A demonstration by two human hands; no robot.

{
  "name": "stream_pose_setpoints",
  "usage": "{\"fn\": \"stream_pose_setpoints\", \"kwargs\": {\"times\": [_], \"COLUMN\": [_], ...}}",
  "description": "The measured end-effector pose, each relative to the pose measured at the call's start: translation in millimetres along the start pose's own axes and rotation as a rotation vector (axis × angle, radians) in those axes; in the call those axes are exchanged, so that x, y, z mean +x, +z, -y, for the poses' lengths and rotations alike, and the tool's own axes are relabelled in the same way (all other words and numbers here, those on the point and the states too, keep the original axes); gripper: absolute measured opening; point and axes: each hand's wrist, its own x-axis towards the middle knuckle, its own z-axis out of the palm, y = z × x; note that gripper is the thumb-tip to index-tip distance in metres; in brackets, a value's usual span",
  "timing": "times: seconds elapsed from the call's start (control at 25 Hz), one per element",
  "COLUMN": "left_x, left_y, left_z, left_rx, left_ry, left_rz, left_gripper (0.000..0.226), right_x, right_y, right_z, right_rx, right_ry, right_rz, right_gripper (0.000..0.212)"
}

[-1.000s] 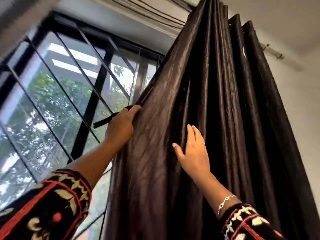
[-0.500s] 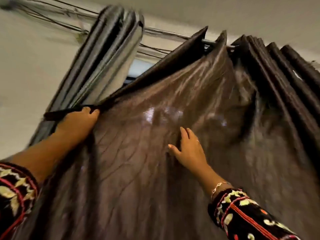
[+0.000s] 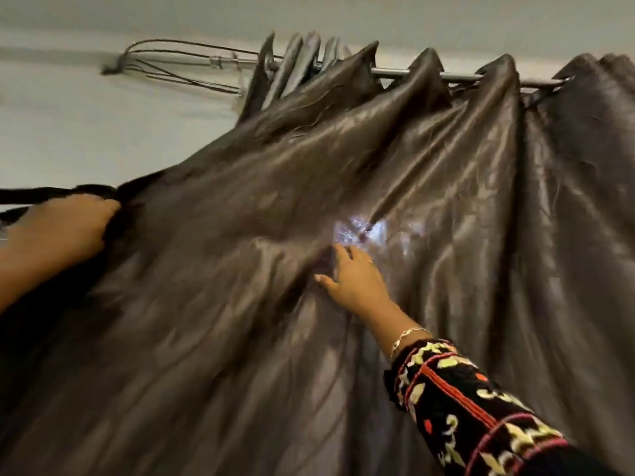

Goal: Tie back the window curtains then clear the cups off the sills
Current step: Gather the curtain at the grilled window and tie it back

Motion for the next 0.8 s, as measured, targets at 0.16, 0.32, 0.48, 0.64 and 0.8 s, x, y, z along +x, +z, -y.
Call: {"fn": "stream_pose_setpoints", "kwargs": {"times": [0.16,0.32,0.48,0.64,0.8], "left_x": [-58,-99,-110,-100,-83], "left_y": [-31,-76,-117,-136,-129], "left_z": [-63,-145,-223,-279,-324], "left_rx": [-0.288,-0.301,-0.417,-0.660,-0.793], "left_ry": [0.157,0.214,0.224,0.221,0.137], "left_rz": [-0.226,-0.464,-0.513,-0.618,-0.407], "left_gripper": [0.056,0.049,0.041,0.038,0.070], "right_x": [-9,-21,-35,-47,-55], "right_y": [-10,-34,-68,-102,-124], "right_z": [-21,-62,-111,-151,-187], "right_rx": [-0.007,-0.022,-0.053,-0.111,-0.111], "right_ry": [0.071,0.133,0.184,0.192,0.200], "right_rz": [-0.038,-0.093,-0.162,-0.222,-0.273], "right_gripper": [0.056,0.047,0.047,0.042,0.038]}}
